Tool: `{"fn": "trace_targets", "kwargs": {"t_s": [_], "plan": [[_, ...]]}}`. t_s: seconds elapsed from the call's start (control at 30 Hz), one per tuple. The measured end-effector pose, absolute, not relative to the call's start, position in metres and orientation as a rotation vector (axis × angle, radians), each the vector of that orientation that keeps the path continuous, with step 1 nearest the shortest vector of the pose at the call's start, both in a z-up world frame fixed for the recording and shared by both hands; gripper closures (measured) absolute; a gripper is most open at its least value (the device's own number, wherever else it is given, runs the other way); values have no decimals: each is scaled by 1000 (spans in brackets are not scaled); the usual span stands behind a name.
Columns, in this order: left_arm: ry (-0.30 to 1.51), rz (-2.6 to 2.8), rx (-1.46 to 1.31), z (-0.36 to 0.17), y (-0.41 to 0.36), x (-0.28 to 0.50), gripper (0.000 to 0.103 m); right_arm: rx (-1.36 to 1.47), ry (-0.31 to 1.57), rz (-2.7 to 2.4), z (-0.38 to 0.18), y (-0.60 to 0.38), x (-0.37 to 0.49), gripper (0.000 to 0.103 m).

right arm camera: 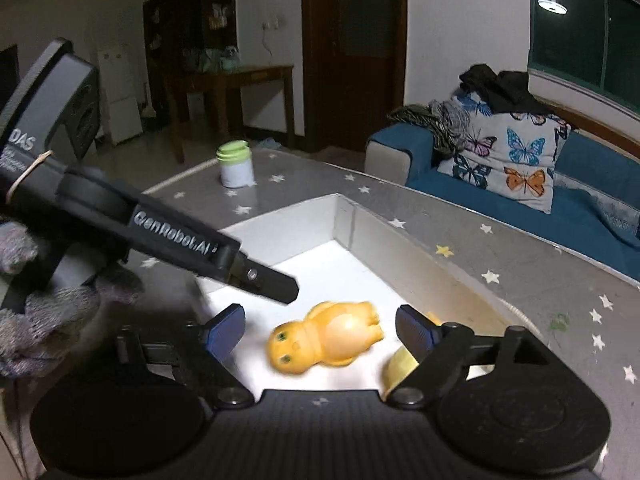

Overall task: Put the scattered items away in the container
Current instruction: 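Carry the orange duck into the white box and open both grippers, then grasp the small yellow rubber duck with both grippers and lift it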

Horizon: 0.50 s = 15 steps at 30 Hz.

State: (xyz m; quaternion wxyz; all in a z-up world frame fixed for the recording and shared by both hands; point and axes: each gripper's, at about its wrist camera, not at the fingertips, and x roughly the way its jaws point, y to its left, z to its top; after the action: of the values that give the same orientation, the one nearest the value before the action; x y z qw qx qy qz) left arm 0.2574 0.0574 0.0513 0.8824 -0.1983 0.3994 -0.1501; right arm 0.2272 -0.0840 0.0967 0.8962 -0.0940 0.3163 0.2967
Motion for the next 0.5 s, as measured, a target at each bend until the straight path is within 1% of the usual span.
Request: {"fn": "trace_targets", "kwargs": {"t_s": [0.07, 0.27, 0.5], "plan": [[805, -312, -392, 57, 57, 241, 70, -194, 636, 620, 99, -87, 208, 13], [757, -312, -365, 60, 58, 188, 69, -204, 595, 620, 93, -87, 152, 9], [754, -267, -368, 40, 65, 143, 69, -174, 619, 617, 66, -82, 101, 9]]}}
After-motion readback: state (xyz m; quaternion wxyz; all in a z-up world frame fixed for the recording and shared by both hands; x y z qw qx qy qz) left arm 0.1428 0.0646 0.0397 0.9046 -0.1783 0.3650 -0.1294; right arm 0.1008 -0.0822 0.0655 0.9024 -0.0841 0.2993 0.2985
